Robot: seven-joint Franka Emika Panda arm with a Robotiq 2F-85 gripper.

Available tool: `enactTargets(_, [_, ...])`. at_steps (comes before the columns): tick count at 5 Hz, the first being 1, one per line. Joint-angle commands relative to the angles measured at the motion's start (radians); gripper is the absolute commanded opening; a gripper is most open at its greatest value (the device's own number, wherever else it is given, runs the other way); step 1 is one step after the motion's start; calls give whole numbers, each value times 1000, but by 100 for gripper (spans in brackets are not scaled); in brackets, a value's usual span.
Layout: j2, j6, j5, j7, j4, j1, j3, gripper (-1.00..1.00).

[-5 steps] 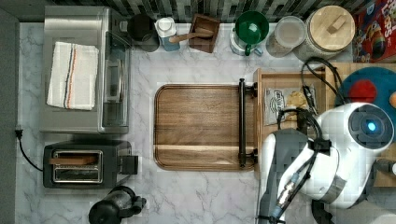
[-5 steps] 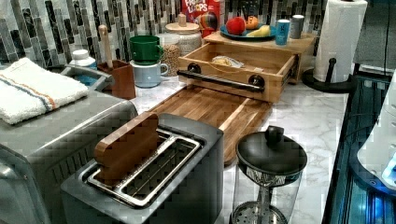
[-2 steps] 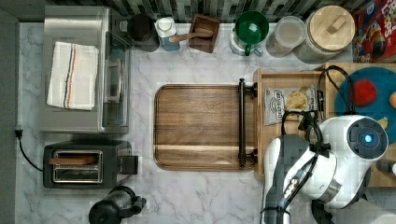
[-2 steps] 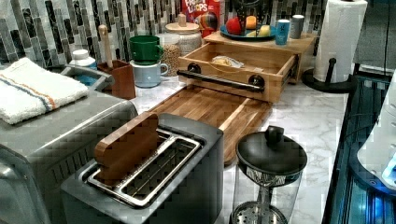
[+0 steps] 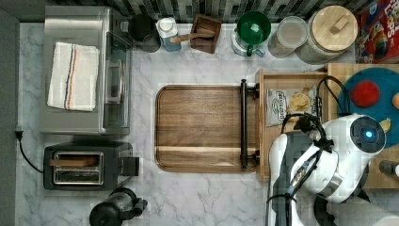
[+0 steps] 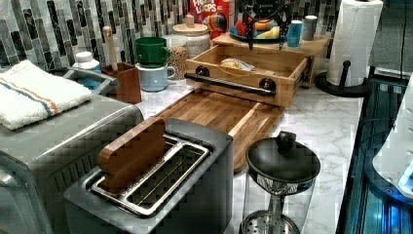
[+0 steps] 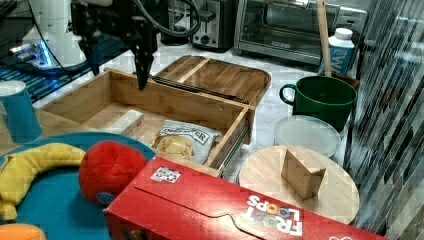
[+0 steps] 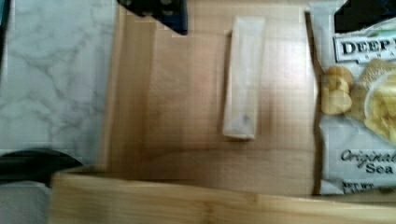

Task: Pick up the butter.

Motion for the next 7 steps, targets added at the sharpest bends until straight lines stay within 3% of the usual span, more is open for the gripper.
enactTargets(1, [34, 135, 23, -41, -47, -10, -14, 100])
enactTargets(4, [103, 367, 65, -82, -148, -36, -6, 100])
enactTargets(7, [106, 397, 0, -83, -163, -41, -47, 100])
